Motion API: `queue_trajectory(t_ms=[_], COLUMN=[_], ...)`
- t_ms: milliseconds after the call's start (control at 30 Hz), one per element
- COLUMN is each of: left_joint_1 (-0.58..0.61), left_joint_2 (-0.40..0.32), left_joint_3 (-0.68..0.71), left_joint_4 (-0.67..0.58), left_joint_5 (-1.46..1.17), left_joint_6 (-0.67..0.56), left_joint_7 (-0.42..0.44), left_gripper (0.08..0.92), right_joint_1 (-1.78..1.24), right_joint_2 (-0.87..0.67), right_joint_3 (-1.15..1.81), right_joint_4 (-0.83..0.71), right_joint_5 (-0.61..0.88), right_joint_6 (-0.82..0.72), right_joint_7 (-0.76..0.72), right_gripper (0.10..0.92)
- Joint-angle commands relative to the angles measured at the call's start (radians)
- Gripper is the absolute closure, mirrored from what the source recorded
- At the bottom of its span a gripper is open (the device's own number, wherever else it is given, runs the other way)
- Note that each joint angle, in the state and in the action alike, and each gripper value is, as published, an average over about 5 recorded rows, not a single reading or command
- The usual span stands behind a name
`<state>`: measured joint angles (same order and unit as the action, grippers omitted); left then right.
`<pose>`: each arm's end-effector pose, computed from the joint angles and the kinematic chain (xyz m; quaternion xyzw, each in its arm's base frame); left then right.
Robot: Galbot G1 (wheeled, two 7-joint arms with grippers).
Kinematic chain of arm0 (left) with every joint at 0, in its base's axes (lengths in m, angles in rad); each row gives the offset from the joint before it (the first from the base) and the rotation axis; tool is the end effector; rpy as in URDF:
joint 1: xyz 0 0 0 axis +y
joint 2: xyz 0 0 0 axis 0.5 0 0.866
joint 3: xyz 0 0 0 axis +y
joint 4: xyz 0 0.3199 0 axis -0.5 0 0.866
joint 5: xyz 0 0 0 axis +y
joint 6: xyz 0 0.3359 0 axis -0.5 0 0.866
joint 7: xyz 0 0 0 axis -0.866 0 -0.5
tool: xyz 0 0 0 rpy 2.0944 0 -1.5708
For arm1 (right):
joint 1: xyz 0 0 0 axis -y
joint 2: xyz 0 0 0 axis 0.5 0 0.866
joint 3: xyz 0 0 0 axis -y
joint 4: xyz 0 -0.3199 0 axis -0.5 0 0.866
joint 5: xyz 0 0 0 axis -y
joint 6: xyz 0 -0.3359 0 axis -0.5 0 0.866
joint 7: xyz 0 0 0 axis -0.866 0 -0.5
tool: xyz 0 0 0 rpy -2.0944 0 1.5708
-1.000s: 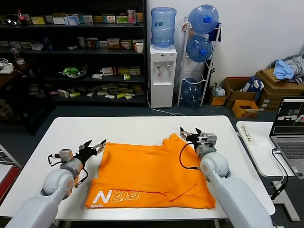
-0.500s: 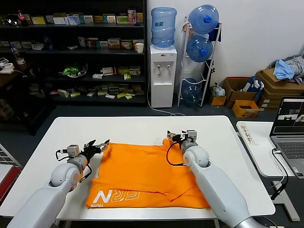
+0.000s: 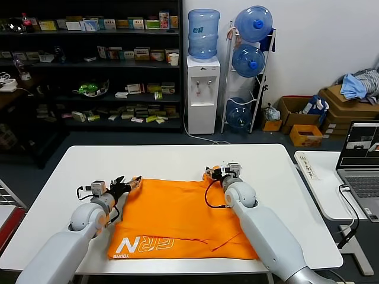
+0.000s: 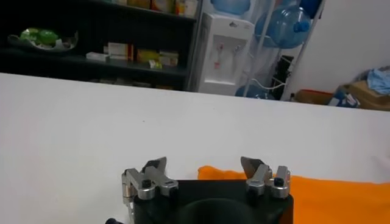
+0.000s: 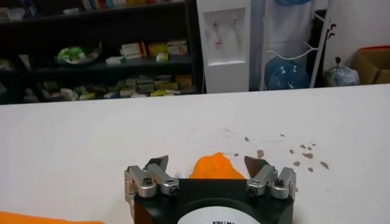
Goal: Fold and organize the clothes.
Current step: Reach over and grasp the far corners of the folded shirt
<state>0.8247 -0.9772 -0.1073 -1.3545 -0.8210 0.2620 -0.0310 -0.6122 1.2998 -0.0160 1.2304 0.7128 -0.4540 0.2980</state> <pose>0.3807 0.1093 -0.3231 -0.0912 -0.9661 0.0610 0.2338 0.4401 0.0411 -0.3025 0.0690 -0.9549 -0.0397 0.2859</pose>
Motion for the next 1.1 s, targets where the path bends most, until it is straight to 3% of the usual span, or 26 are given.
queue_trajectory(t_ms=[33,200,733,900,1100], left_joint_1=[-0.009,-0.008,-0.011,0.000,0.050], left_joint_2=[-0.005,-0.010,-0.018,-0.020,-0.014], left_joint_3=[0.011,0.018,0.025,0.009,-0.045], left_joint_4=[0.015,0.019,0.034,0.021,-0.053], left_joint_5=[0.011,0.020,0.042,0.043,0.040], left_joint_6=[-0.001,-0.009,-0.035,-0.055,-0.071], left_joint_7=[0.003,0.002,-0.002,-0.002,-0.002], left_gripper=[0.179,0.239,0.703,0.860,0.908], right_joint_1=[0.008,-0.001,-0.019,-0.031,-0.079], right_joint_2=[0.006,-0.003,-0.015,-0.020,-0.049], right_joint_3=[-0.006,-0.004,-0.002,0.000,0.015], right_joint_4=[-0.012,-0.003,0.023,0.042,0.129], right_joint_5=[0.002,0.009,0.014,0.011,0.015], right_joint_6=[-0.015,-0.018,0.025,0.060,0.068], right_joint_7=[0.006,0.010,-0.001,-0.013,-0.003], right_gripper=[0.249,0.384,0.842,0.900,0.900])
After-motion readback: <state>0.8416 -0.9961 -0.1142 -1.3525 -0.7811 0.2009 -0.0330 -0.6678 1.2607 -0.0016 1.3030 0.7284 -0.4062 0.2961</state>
